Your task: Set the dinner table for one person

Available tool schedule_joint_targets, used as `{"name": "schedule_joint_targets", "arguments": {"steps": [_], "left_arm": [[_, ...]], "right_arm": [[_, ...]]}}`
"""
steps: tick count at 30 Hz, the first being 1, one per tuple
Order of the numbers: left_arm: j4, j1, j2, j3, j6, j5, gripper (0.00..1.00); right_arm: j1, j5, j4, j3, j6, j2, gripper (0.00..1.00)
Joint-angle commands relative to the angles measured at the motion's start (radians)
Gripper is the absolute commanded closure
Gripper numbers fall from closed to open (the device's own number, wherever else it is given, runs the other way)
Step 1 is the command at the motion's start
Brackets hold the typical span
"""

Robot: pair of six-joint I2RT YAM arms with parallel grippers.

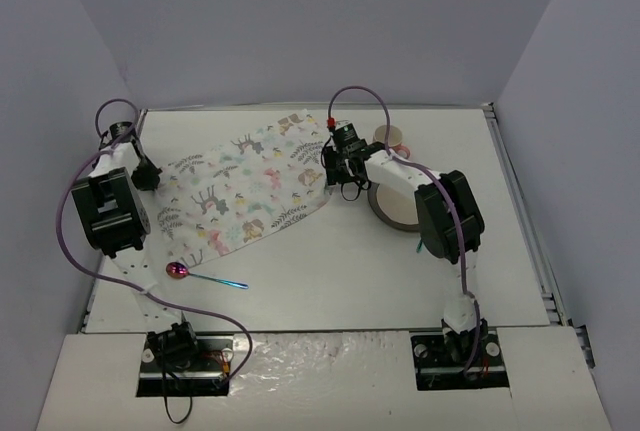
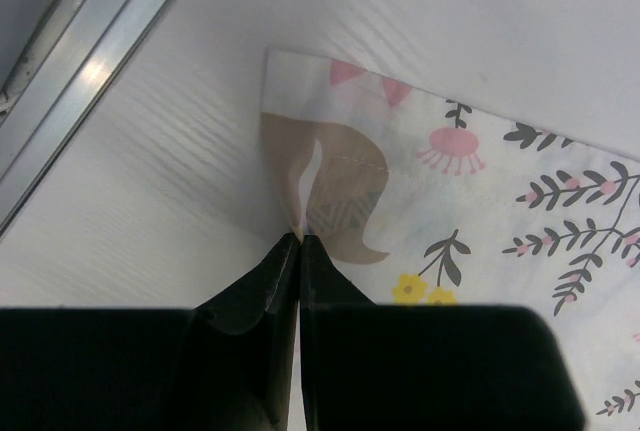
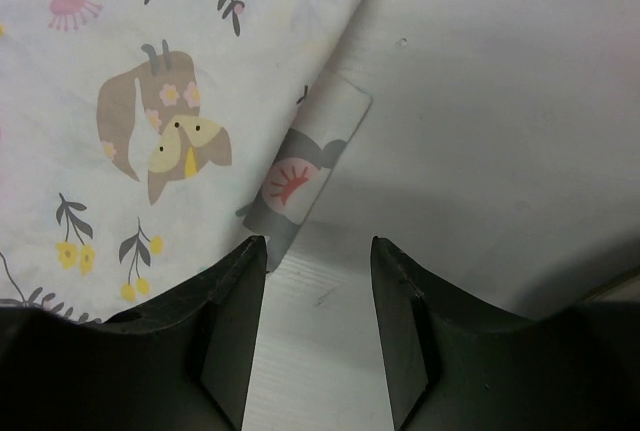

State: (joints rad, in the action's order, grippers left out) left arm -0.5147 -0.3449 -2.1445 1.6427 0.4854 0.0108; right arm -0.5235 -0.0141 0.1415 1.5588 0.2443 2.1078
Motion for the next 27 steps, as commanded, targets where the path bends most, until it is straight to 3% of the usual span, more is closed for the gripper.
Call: {"name": "schedule_joint_targets", "arguments": {"steps": [1,18,27], "left_arm": [[-0.060,-0.042,0.026,-0.047,0.013,-0.021,1.00],[-0.047,-0.045,0.018,-0.066,0.030,-0.010,1.00],[-0.051,-0.045,0.008,-0.052,0.030,0.017,1.00]], "right_arm": [[0.011,0.026,-0.053,0.056,-0.059,-0.017,0.57],[0.009,-0.034,-0.133,0.187,-0.169,0.147,0.47],[0.002,-0.045,-0.179,0.184,-0.174,0.189,0.47]]}}
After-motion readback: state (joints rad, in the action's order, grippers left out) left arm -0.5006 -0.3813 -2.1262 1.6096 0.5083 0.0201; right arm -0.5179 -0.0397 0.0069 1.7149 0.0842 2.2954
